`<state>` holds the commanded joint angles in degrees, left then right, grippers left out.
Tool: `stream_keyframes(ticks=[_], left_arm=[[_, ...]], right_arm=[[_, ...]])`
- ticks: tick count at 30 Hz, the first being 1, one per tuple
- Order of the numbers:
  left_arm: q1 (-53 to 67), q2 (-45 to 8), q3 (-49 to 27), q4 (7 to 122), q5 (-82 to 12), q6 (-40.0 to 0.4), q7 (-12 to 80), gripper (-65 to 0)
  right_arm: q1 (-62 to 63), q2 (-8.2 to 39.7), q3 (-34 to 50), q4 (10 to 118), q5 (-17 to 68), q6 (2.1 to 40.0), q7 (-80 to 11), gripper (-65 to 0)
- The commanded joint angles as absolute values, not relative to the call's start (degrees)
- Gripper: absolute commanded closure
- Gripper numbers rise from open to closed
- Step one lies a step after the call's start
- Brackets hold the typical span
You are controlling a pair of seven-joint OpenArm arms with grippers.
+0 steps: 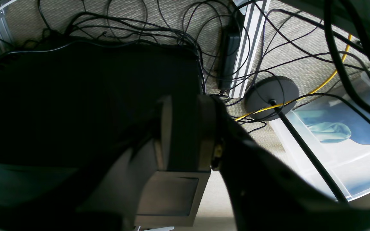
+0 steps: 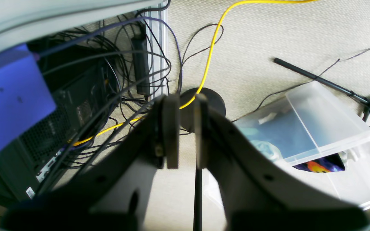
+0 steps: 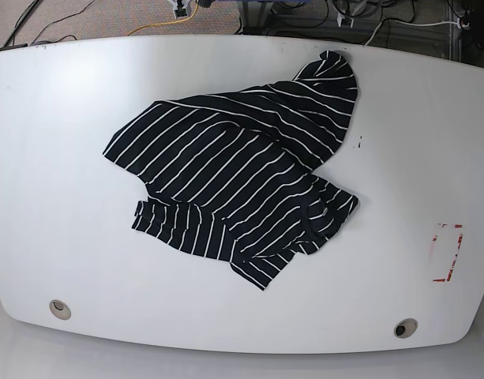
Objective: Layout the t-shirt on the table in an organized manner, then fold the t-shirt properly
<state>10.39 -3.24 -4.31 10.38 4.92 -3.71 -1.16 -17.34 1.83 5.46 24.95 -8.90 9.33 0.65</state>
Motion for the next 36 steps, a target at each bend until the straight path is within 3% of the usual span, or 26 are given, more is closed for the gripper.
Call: stream_keyframes(ticks=[36], left_arm=[[9.98, -3.03, -4.44, 11.21, 5.23, -4.09, -1.63, -11.9]], right_arm=[[-14.73, 1.45, 5.05, 24.92, -8.75, 9.45, 0.92, -7.9]])
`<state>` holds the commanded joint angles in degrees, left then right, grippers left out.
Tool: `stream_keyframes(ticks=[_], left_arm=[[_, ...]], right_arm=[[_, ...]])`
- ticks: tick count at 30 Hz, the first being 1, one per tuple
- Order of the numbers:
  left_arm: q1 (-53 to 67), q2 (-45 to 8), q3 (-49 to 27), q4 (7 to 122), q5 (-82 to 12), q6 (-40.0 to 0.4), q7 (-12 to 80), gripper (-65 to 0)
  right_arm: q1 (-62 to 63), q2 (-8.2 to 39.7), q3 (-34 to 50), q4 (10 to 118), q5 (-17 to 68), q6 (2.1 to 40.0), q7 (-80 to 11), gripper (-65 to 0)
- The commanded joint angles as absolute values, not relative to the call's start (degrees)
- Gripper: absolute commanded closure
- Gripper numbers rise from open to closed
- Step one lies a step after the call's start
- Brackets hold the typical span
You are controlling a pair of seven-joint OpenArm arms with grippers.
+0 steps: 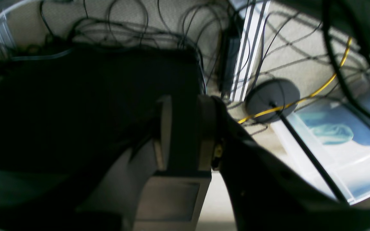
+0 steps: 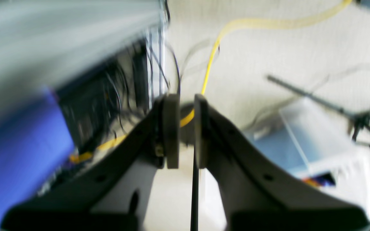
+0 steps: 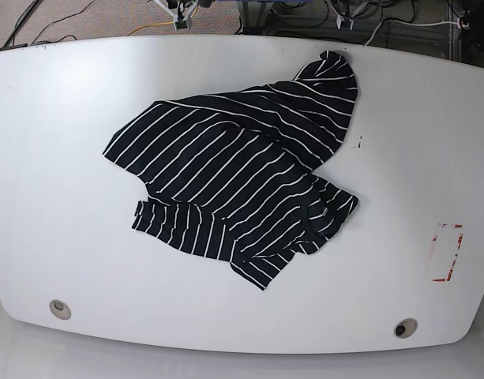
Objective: Layout the t-shirt on the table in an organized manner, then fold the t-shirt properly
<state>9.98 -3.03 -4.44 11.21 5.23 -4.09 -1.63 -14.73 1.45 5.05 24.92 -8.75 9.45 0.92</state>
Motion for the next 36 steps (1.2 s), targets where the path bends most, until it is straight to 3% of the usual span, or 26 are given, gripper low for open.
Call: stream_keyframes(ticks=[14, 20, 36], left_arm=[[10.42, -3.03, -4.62, 14.2, 5.23, -4.09, -2.33, -11.9], [14.02, -3.03, -4.7, 20.88, 5.14, -4.09, -3.12, -11.9], [23.87, -4.53, -4.79, 34.86, 5.05, -4.18, -2.86, -11.9]], right_arm=[[-15.25, 1.01, 5.05, 26.15, -8.75, 9.45, 1.36, -7.6], [-20.18, -0.13, 5.14, 34.86, -8.75, 9.27, 1.71, -1.9], [-30.46, -2.95, 5.14, 51.3, -8.75, 9.19, 0.48, -1.9]])
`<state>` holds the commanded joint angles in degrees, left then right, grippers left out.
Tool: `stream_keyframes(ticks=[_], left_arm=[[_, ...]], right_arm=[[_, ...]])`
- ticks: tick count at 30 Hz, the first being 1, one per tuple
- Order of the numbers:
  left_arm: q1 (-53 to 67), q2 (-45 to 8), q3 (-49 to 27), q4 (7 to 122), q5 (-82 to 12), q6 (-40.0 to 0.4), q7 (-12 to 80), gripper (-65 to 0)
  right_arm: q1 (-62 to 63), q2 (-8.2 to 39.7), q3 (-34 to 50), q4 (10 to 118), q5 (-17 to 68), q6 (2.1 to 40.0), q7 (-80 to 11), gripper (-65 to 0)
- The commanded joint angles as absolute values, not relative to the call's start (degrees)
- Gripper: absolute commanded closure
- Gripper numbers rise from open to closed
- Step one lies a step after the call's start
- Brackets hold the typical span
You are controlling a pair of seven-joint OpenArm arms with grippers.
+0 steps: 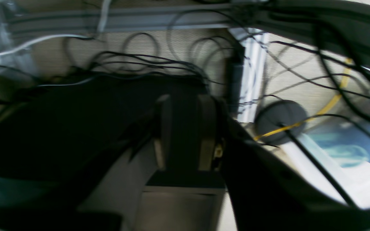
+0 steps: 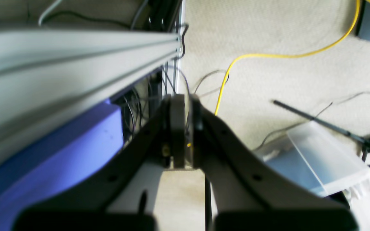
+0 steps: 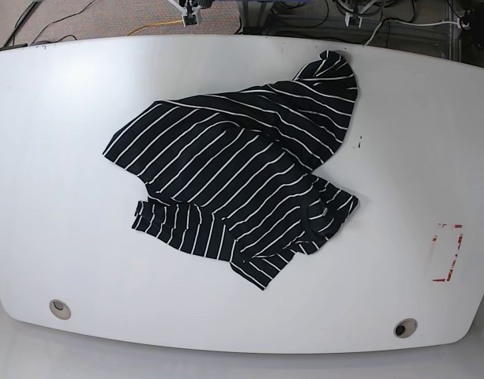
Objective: Layout the t-shirt on the table in an organized manner, then fold the t-shirt properly
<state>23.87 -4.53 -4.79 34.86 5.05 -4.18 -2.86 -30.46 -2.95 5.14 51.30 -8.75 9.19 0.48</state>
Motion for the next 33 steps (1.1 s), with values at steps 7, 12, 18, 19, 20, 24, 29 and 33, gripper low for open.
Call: stream_keyframes(ticks=[7, 12, 18, 19, 20, 24, 29, 33], left_arm=[[29.85, -4.62, -4.88, 43.47, 5.05, -4.18, -2.86, -11.9], [35.82, -4.79, -4.88, 52.7, 5.05, -4.18, -2.86, -11.9], [41.89, -6.02, -4.88, 61.67, 4.97, -4.18, -2.86, -11.9], [42.68, -6.02, -4.97, 62.9, 4.88, -4.18, -2.86, -11.9], [43.91, -6.02, -5.05, 64.48, 4.44, -4.18, -2.86, -11.9], [47.78, -6.11, -6.9, 70.29, 1.54, -4.18, -2.86, -11.9], [52.44, -7.96, -7.78, 77.93, -0.66, -5.93, -2.86, -11.9], [56.22, -9.19, -7.87, 83.91, -3.65, -6.73, -2.86, -11.9]], right_arm=[[-36.7, -3.21, 5.14, 63.25, -8.66, 9.36, -3.03, -1.9], [-41.8, -3.21, 5.14, 73.19, -8.66, 9.45, -6.37, -1.9], [-47.6, -3.3, 5.14, 82.24, -8.66, 9.45, -7.52, -1.9], [-48.04, -3.3, 5.14, 82.86, -8.66, 9.45, -7.52, -1.9], [-49.45, -3.3, 5.14, 84.79, -8.66, 9.45, -7.52, -1.9], [-52.97, -3.3, 5.14, 88.92, -8.66, 9.45, -7.52, -1.7], [-57.63, -3.3, 5.14, 93.76, -8.66, 9.45, -7.25, -1.6], [-61.41, -3.3, 5.05, 98.24, -8.57, 9.45, -7.25, -1.6]])
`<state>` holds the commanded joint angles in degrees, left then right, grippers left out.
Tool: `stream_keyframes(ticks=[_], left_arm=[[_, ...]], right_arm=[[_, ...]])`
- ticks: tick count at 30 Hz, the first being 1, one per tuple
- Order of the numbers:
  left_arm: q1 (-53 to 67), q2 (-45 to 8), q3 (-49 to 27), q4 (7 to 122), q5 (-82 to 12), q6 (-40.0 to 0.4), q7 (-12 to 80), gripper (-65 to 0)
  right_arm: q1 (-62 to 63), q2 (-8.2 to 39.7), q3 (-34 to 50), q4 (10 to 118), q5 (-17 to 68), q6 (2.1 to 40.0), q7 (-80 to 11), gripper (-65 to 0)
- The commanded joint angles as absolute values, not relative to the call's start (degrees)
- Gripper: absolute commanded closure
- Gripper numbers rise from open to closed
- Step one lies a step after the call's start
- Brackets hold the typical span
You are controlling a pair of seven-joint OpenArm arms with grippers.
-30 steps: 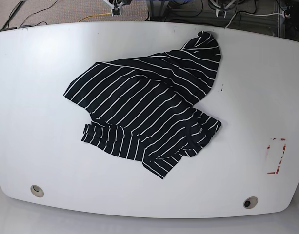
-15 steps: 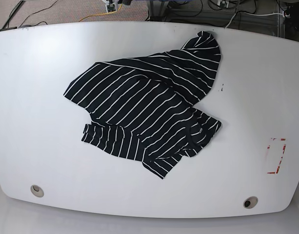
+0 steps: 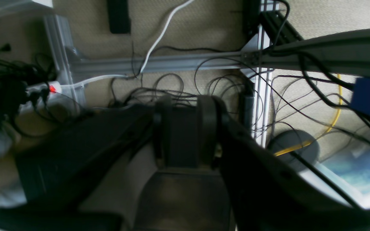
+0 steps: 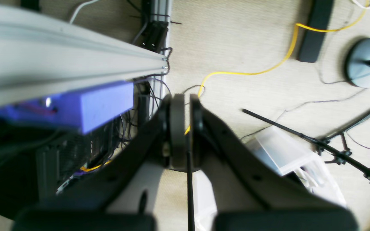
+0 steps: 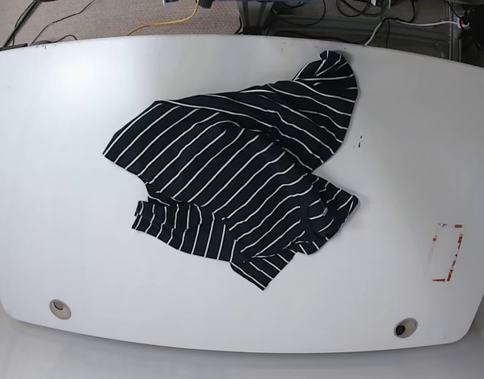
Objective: Layout the t-shirt on the table in an organized manner, then fold the t-shirt properly
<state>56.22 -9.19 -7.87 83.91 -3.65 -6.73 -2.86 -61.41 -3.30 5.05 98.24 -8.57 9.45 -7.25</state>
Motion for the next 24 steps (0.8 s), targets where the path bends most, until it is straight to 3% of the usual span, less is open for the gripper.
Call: stream_keyframes(ticks=[14, 24], left_arm=[[65.27, -9.01, -16.48, 103.08, -9.54, -6.9, -2.86, -11.9], [66.77, -7.25, -18.42, 111.43, -9.8, -6.9, -2.86, -11.9]], right_arm=[[-71.6, -2.95, 5.14, 114.95, -5.23, 9.45, -7.25, -1.6], [-70.64, -0.4, 5.14, 116.7, -1.27, 9.45, -4.26, -1.6]])
